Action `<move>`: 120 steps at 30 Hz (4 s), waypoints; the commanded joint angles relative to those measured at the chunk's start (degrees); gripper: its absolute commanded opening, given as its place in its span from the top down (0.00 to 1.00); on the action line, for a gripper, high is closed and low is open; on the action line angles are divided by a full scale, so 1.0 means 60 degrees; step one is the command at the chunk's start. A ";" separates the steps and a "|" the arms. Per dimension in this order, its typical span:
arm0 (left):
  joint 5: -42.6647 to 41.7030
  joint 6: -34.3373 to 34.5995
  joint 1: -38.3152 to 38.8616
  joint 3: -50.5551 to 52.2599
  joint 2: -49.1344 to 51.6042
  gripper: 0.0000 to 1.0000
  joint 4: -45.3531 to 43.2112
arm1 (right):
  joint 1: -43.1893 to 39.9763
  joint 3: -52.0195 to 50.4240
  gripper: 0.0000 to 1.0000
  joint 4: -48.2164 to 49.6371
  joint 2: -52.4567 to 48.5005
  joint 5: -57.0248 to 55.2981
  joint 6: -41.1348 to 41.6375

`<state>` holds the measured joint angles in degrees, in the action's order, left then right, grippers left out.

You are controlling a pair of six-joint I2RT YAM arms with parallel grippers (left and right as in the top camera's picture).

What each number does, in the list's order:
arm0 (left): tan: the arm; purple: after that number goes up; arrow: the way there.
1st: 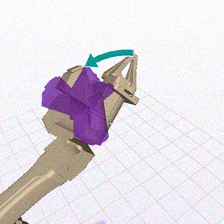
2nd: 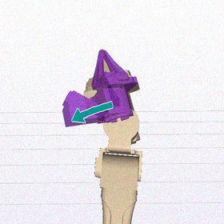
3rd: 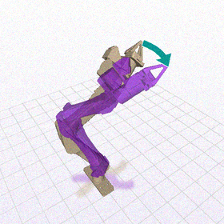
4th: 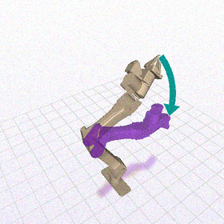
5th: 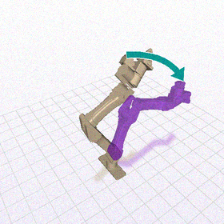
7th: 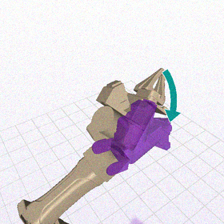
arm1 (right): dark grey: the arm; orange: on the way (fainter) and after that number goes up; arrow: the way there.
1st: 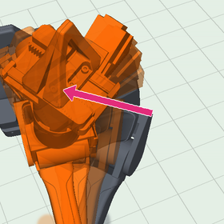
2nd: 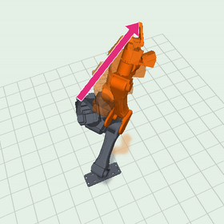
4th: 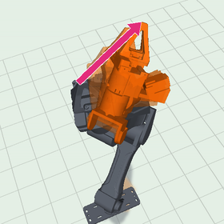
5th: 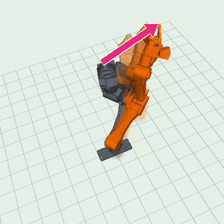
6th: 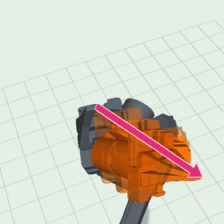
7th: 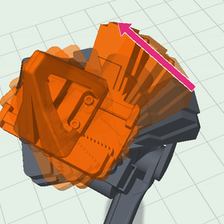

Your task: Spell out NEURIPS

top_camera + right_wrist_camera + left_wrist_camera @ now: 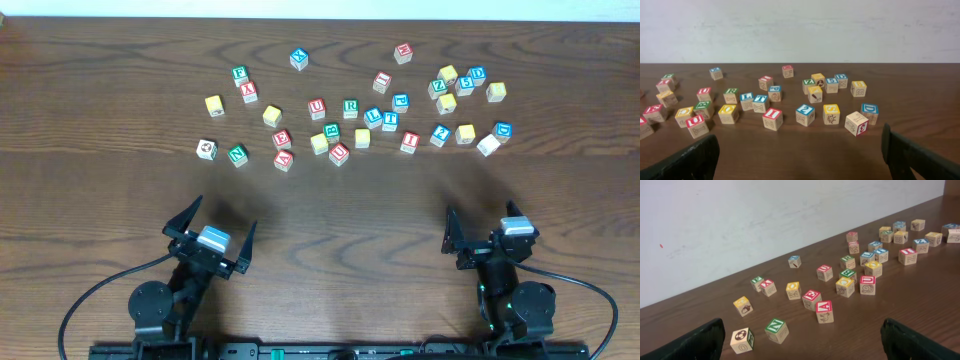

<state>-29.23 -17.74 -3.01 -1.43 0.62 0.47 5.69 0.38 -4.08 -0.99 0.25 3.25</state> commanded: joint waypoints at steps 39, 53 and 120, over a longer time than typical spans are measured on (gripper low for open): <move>-0.0018 0.0157 -0.0040 0.0197 -0.0066 0.02 0.0339 | -0.0022 -0.0011 0.01 -0.0044 0.0055 0.0025 0.0091; -0.0018 0.0157 -0.0040 0.0197 -0.0066 0.02 0.0339 | -0.0022 -0.0011 0.01 -0.0044 0.0055 0.0025 0.0091; 0.0412 0.2619 -0.0033 -1.0021 0.7916 0.03 0.4914 | 0.0058 -0.0011 0.01 -0.0044 0.0055 0.0025 0.0091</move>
<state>-26.87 -3.14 -3.01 -51.11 40.53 25.12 5.74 0.38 -4.03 -0.99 0.27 3.27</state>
